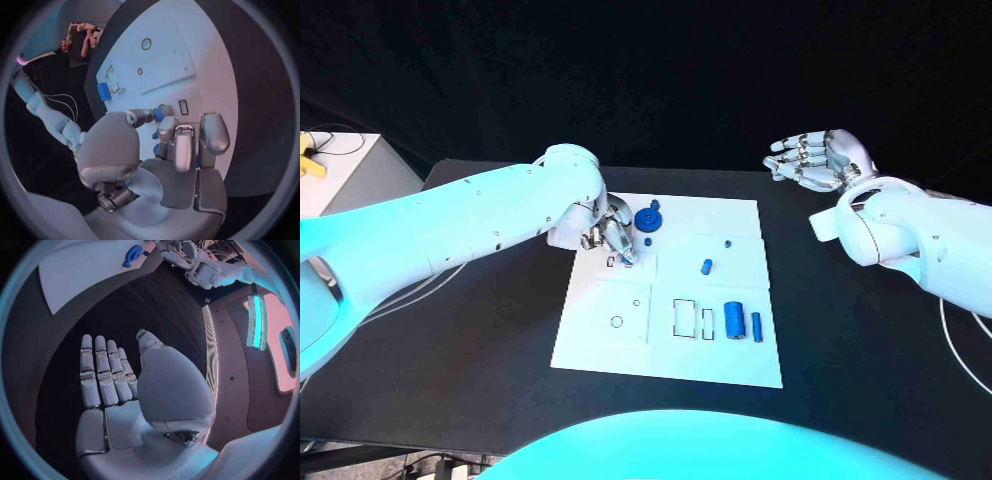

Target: Assemble the parts on the task board

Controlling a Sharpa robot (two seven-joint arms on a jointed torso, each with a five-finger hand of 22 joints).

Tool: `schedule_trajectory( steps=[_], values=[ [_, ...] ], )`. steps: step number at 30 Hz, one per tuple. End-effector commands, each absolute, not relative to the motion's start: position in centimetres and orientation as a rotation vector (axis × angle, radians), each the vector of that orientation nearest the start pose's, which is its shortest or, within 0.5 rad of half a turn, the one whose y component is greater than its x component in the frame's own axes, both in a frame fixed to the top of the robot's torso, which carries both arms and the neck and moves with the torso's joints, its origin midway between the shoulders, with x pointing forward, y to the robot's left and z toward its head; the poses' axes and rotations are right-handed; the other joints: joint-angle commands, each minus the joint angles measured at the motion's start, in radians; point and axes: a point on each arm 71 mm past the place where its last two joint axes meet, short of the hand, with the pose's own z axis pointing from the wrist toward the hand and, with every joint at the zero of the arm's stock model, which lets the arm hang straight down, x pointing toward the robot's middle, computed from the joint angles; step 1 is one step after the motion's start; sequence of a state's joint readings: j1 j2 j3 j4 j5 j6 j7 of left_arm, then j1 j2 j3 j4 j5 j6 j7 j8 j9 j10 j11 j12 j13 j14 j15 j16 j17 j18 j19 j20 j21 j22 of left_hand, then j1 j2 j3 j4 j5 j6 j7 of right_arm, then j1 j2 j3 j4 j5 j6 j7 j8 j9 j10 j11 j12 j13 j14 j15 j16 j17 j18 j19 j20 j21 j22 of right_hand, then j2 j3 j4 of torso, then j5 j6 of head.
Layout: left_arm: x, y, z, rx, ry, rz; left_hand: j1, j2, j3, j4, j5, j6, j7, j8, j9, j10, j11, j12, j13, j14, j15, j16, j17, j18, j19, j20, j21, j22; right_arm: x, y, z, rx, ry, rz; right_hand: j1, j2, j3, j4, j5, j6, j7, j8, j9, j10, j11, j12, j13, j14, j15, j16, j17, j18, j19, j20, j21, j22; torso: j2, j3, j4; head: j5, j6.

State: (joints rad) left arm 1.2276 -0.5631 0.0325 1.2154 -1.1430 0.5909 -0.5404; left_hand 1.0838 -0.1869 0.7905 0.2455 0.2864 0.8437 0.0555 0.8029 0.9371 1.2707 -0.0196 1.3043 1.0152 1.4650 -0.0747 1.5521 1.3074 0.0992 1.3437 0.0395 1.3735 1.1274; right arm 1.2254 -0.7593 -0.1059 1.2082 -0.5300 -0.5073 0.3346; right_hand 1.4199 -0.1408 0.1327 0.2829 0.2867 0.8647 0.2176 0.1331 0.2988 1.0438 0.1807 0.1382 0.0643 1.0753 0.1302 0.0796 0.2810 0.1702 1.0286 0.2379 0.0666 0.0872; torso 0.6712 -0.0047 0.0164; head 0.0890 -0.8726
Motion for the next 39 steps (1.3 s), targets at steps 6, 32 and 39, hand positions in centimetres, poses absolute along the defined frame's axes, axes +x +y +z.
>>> schedule_trajectory(
  steps=[6,32,39],
  values=[
    [51.87,16.05,-22.31,0.168,2.622,-0.289,0.0,0.006,0.199,-0.208,0.002,0.003,-0.006,0.004,0.001,0.006,-0.002,0.003,0.0,0.097,-0.001,0.004,0.239,-0.011,0.007,-0.003,0.005,0.002,53.76,-26.59,-19.42,0.612,1.399,1.004,-0.006,0.001,0.008,-0.001,0.003,0.006,0.028,-0.006,-0.001,0.007,0.0,-0.006,-0.001,0.003,0.004,-0.005,-0.001,0.014,0.001,0.005,0.001,-0.001,0.0,-0.0001,0.0004,0.0,0.0],
    [51.89,15.6,-22.44,0.168,2.621,-0.294,-0.002,0.006,0.199,-0.21,0.003,0.003,-0.006,0.003,0.001,0.004,-0.002,0.001,-0.004,0.096,-0.002,0.002,0.235,-0.01,0.007,-0.003,0.004,0.0,53.72,-26.56,-19.42,0.612,1.401,1.007,-0.006,0.001,0.008,-0.001,0.003,0.006,0.028,-0.006,-0.001,0.007,0.0,-0.006,-0.001,0.003,0.004,-0.005,-0.001,0.014,0.001,0.005,0.001,-0.001,0.001,0.0012,-0.0004,0.0,0.0],
    [51.88,15.6,-22.46,0.171,2.621,-0.291,-0.003,0.006,0.199,-0.211,0.003,0.003,-0.006,0.003,0.001,0.004,-0.002,0.0,-0.004,0.096,-0.002,0.001,0.234,-0.01,0.006,-0.003,0.004,0.0,53.68,-26.51,-19.41,0.612,1.402,1.009,-0.006,0.001,0.008,-0.001,0.003,0.006,0.028,-0.006,-0.001,0.007,0.0,-0.006,-0.001,0.003,0.004,-0.005,-0.001,0.014,0.001,0.005,0.001,-0.001,0.0,0.001,-0.0002,0.0,0.0]
  ],
)
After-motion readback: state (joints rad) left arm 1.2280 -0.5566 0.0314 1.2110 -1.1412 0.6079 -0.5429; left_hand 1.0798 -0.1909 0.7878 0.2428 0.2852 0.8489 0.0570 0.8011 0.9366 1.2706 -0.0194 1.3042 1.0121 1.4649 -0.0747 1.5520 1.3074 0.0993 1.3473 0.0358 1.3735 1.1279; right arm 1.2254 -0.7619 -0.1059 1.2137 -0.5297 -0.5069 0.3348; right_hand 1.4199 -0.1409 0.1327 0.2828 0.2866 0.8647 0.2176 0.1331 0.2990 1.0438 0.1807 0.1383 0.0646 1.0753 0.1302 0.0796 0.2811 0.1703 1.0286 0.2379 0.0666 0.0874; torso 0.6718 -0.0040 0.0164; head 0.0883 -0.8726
